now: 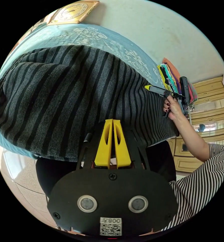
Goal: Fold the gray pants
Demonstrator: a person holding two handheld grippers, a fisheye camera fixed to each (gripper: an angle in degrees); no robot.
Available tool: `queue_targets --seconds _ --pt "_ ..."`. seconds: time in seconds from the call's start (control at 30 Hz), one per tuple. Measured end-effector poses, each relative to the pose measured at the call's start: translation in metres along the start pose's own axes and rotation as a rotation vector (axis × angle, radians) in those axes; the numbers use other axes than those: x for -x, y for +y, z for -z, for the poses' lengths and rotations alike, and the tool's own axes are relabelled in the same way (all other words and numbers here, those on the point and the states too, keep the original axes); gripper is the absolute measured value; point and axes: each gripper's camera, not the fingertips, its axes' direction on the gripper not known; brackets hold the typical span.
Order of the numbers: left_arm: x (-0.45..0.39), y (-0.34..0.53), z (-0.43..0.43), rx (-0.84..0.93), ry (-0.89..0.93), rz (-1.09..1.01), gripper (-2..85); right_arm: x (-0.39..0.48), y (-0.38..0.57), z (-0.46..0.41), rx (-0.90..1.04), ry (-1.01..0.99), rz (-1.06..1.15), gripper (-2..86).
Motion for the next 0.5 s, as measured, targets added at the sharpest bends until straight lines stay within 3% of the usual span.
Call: queue_targets --seconds 0.1,0.23,0.5 --pt "0.012 -0.007 0.018 0.024 0.007 -0.033 0.7 0.012 -0.017 0.008 -0.024 -0.03 0.019 0.3" --pt "0.017 -0.032 0.054 -0.094 0.03 -0.183 2.6 0.031 -0.05 0.029 -0.176 -0.125 0.089 1.0" --pt "0.034 -0.081 0.075 -0.147 0.01 -0.319 5.7 0.04 -0.133 -0.025 0.052 -0.363 0.081 5.1"
